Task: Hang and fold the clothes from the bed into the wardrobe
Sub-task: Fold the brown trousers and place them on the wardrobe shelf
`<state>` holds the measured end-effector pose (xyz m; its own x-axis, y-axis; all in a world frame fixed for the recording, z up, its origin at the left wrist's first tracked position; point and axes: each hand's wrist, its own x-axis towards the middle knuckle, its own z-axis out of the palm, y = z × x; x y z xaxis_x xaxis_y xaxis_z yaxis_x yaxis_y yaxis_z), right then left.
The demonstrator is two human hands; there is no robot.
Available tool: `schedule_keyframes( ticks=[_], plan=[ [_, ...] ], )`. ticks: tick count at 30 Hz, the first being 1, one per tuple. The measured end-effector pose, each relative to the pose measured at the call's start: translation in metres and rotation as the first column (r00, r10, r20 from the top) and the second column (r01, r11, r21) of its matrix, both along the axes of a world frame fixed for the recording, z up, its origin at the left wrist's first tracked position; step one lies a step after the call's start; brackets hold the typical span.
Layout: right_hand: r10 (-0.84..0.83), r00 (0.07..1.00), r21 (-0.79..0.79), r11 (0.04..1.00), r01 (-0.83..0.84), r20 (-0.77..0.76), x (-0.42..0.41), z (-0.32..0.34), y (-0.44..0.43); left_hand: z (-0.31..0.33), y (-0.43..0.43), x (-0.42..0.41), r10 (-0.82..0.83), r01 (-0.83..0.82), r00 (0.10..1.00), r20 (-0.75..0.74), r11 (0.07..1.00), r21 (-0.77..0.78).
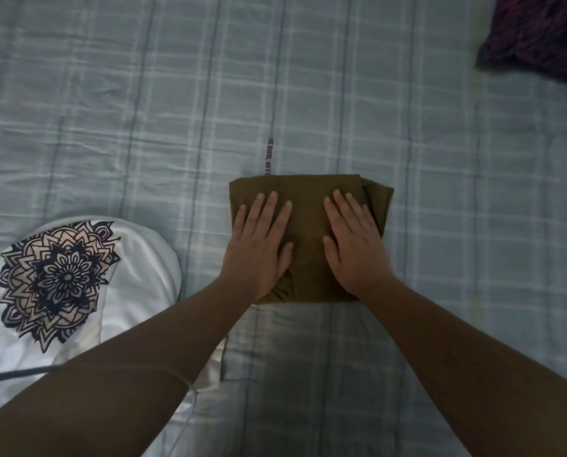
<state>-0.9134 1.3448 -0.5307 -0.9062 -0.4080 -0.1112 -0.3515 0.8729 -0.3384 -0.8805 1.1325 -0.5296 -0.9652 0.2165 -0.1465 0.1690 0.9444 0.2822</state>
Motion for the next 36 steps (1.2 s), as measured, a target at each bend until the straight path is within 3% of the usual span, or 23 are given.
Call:
schedule_keyframes(
  ticks=[3, 5, 9, 12, 19, 28, 32, 36],
  plan=[
    [0.131, 0.991, -0.041, 0.99, -0.132, -0.029, 0.023, 0.021, 0.011, 0.019, -0.002, 0.02, -0.065, 0.071, 0.993, -0.1, 0.996, 0.056],
    [0.262, 0.965, 0.016, 0.965, -0.262, 0.001, 0.045, 0.028, 0.02, 0.025, -0.005, 0.041, -0.175, 0.183, 0.979, -0.106, 0.981, 0.065],
    [0.386, 0.905, 0.234, 0.877, -0.42, 0.177, 0.07, 0.023, 0.04, 0.012, -0.02, 0.067, -0.324, 0.332, 0.941, 0.096, 0.94, -0.079],
    [0.342, 0.915, 0.272, 0.879, -0.392, 0.213, 0.068, 0.019, 0.045, 0.005, -0.027, 0.065, -0.301, 0.326, 0.936, 0.182, 0.936, -0.131],
    [0.181, 0.972, 0.253, 0.943, -0.215, 0.15, 0.059, 0.014, 0.025, 0.009, -0.023, 0.05, -0.242, 0.269, 0.951, 0.194, 0.955, -0.127],
    [0.065, 0.971, 0.207, 0.972, -0.114, 0.231, 0.049, 0.01, 0.01, 0.007, -0.001, 0.039, -0.135, 0.187, 0.961, 0.241, 0.96, -0.21],
    [0.074, 0.944, 0.201, 0.969, -0.145, 0.321, 0.048, 0.023, 0.01, 0.023, -0.006, 0.039, -0.181, 0.244, 0.918, 0.353, 0.959, -0.143],
    [0.129, 0.871, 0.236, 0.934, -0.267, 0.474, 0.061, 0.056, 0.013, 0.059, -0.016, 0.045, -0.253, 0.324, 0.809, 0.531, 0.945, -0.042]
  ],
)
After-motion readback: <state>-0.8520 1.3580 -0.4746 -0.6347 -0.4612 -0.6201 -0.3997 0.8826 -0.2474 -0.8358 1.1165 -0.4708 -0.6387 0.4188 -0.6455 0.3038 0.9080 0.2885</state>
